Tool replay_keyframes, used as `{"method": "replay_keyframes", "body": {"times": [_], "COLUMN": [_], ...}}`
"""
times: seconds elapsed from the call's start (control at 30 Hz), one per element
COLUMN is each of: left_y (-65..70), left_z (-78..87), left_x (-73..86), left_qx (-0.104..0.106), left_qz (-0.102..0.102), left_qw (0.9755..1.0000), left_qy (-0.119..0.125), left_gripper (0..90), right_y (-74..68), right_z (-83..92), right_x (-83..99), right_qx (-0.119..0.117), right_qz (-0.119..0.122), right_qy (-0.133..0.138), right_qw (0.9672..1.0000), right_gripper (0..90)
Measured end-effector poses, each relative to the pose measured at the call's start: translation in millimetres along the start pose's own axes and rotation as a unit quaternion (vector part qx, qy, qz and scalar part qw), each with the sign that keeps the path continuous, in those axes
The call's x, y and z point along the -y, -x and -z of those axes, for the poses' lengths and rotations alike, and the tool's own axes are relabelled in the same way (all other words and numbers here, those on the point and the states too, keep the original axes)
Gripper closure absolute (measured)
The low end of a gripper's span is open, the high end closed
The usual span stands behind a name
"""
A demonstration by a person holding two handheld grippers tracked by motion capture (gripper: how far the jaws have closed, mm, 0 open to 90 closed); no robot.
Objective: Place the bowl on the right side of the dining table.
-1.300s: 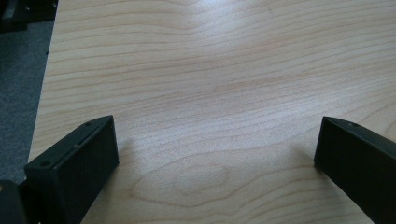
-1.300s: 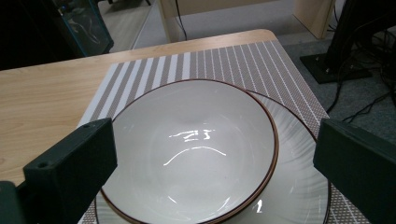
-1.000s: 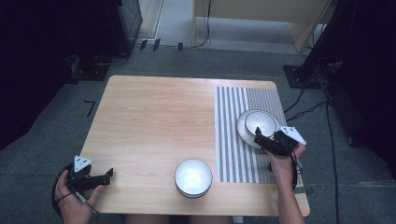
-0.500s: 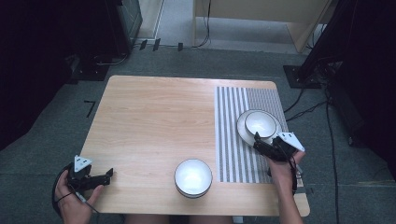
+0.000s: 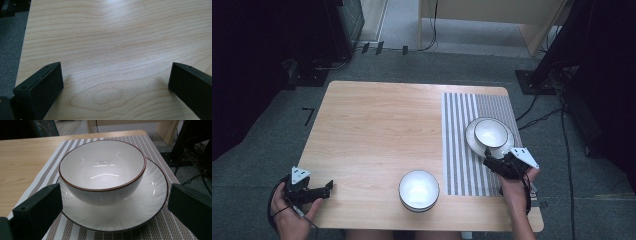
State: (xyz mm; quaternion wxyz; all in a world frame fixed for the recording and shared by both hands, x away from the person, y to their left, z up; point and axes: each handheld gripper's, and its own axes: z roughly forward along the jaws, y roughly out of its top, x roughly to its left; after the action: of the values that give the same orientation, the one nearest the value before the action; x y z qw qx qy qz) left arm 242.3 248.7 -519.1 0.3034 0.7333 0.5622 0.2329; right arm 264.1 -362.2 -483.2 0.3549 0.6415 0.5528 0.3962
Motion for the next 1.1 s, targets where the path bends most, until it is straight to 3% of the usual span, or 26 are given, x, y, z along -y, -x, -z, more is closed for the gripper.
{"method": "replay_keyframes", "body": {"times": [0.37,1.1], "left_y": [0.0,0.0], "left_z": [0.0,-0.1], "left_x": [0.0,0.0], "left_qx": [0.0,0.0], "left_qz": [0.0,0.001], "left_qw": [1.0,1.0], "left_qy": [0.0,0.001], "left_gripper": [0.0,0.0], "right_y": [0.1,4.5], "right_z": [7.4,18.2], "right_x": [12.0,33.4], "right_qx": [0.001,0.003], "right_qz": [0.018,0.03], "right_qy": [-0.012,-0.033], "right_qw": [0.9998,0.999], "right_gripper": [0.0,0.0]}}
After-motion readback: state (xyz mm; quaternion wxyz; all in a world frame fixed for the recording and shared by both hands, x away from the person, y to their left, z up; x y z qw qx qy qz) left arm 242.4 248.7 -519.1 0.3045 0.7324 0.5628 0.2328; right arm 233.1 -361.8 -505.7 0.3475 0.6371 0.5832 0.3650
